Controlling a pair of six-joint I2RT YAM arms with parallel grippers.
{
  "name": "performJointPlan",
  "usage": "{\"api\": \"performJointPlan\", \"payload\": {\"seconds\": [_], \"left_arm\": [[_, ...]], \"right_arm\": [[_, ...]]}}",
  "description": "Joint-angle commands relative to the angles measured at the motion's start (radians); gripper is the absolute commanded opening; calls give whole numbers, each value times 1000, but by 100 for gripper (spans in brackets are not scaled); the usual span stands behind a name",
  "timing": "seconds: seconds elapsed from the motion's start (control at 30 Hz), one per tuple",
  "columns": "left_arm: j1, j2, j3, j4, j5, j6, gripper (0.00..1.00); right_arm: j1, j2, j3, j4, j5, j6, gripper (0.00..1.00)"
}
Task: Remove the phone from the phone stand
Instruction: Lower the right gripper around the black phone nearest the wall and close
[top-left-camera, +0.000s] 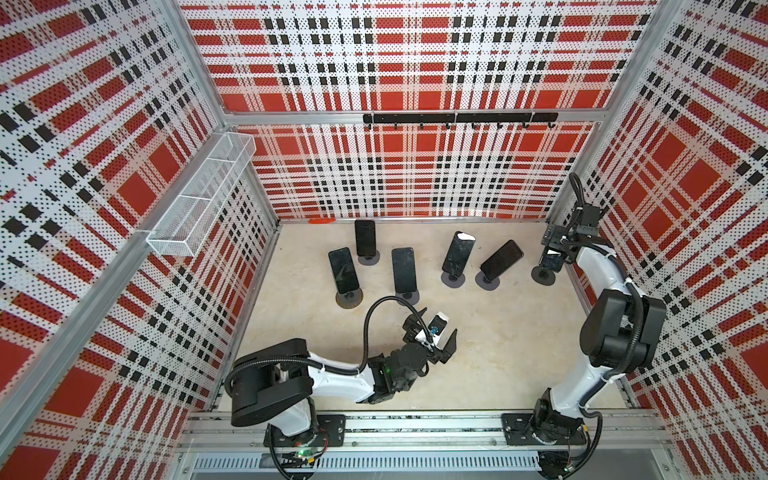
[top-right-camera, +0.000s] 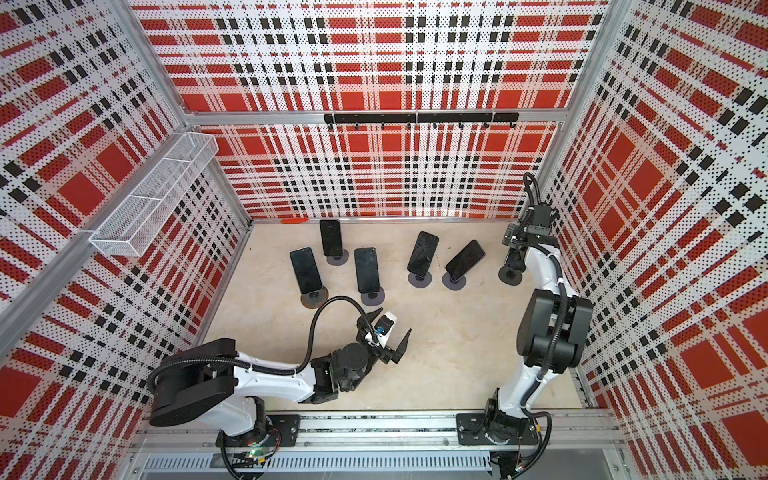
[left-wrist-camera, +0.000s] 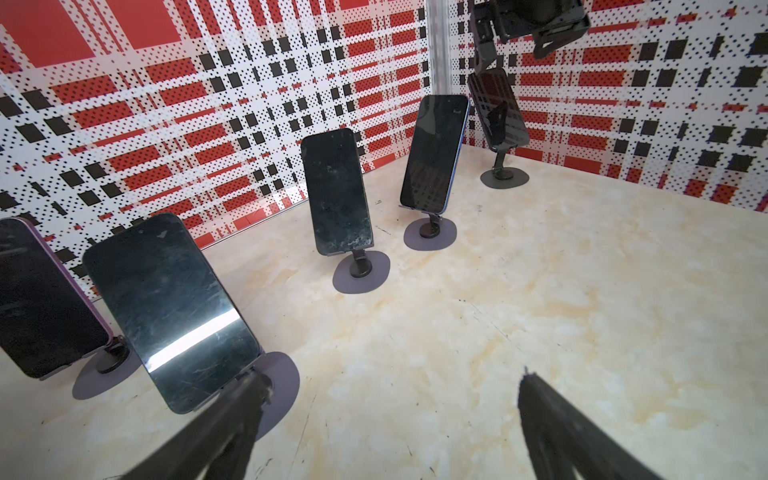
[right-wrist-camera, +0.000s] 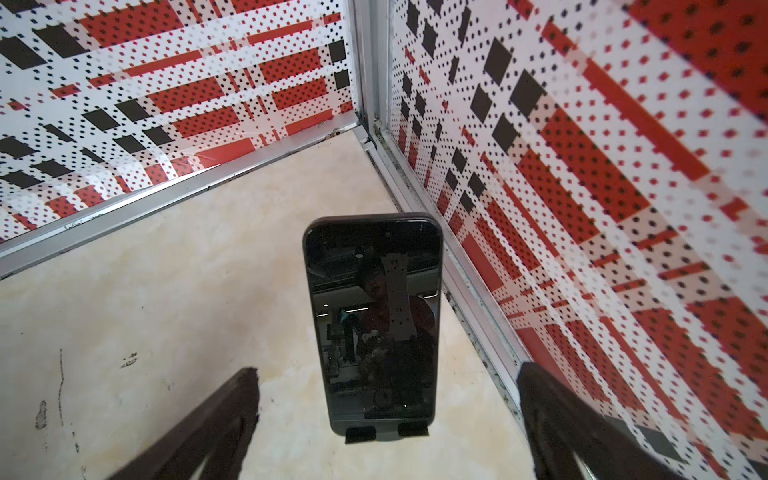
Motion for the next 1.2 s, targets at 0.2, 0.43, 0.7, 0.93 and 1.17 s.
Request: {"api": "performJointPlan", "payload": {"seconds": [0.2,0.43,0.7,0.93,1.17], "left_arm": [[2,-47,-41,67,58,-19,98],[0,-47,-40,70,64,-23,98],[0,-54,-54,84,52,-27,98],[1,-57,-69,109,63,-40,98],[4,-56,-73,119,79,-52,98]], "right_arm": [[-8,111,130,4,-14,-26,100],[-24,199,230,-32,16,-34,100],[-34,272,322,-89,-21,-34,100],[-42,325,417,-180,-18,-9,100],[-49,363,487,-238,-52,-14,96]]}}
